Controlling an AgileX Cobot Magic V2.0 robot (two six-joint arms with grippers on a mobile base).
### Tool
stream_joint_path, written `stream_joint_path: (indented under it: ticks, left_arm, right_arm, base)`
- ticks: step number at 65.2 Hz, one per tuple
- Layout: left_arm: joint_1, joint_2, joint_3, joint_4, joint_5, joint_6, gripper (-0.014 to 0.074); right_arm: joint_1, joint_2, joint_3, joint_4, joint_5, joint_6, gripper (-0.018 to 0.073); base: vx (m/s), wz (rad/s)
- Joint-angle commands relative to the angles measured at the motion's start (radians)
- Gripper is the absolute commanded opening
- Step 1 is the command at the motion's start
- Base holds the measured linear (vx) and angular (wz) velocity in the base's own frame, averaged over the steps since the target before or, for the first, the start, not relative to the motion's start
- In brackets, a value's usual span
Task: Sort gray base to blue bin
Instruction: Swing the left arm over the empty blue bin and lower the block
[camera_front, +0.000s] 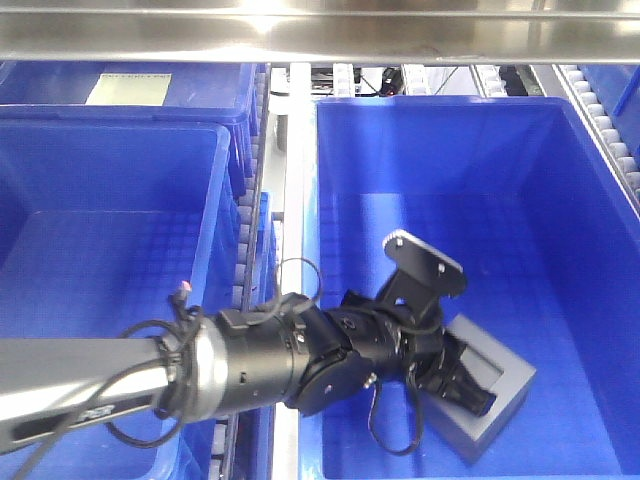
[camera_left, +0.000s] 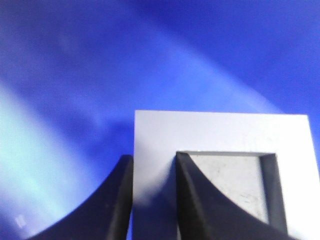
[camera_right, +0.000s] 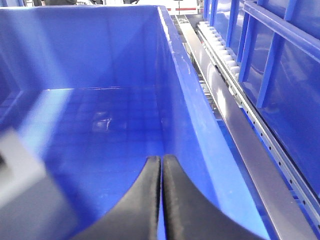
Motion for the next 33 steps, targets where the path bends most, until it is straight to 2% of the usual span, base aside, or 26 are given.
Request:
stream_joint_path:
  ticks: [1,11,23,33]
  left_arm:
    - [-0.005,-0.052,-0.039,0.000,-0.064,-0.013,0.0034]
    - [-0.005,-0.051,-0.039,0.000,-0.057,-0.012,0.0120]
    - [-0.005,-0.051,-0.039,0.000,-0.052,-0.012,0.0339]
    - [-0.005,-0.051,-0.039,0.000,-0.054,-0.012,0.0456]
  right_arm:
    - [0.000,-0.002,0.002,-0.008,-0.061,-0.013,-0.0005]
    - [0.000,-0.002,0.002,-0.008,-0.061,-0.013,-0.0005]
    - [0.000,-0.002,0.002,-0.008,-0.061,-0.013,-0.0005]
    - [0.000,-0.002,0.002,-0.008,-0.061,-0.013,-0.0005]
  base:
    - [0.00,0.00]
    - [0.00,0.00]
    - [0.00,0.00]
    - [0.00,0.00]
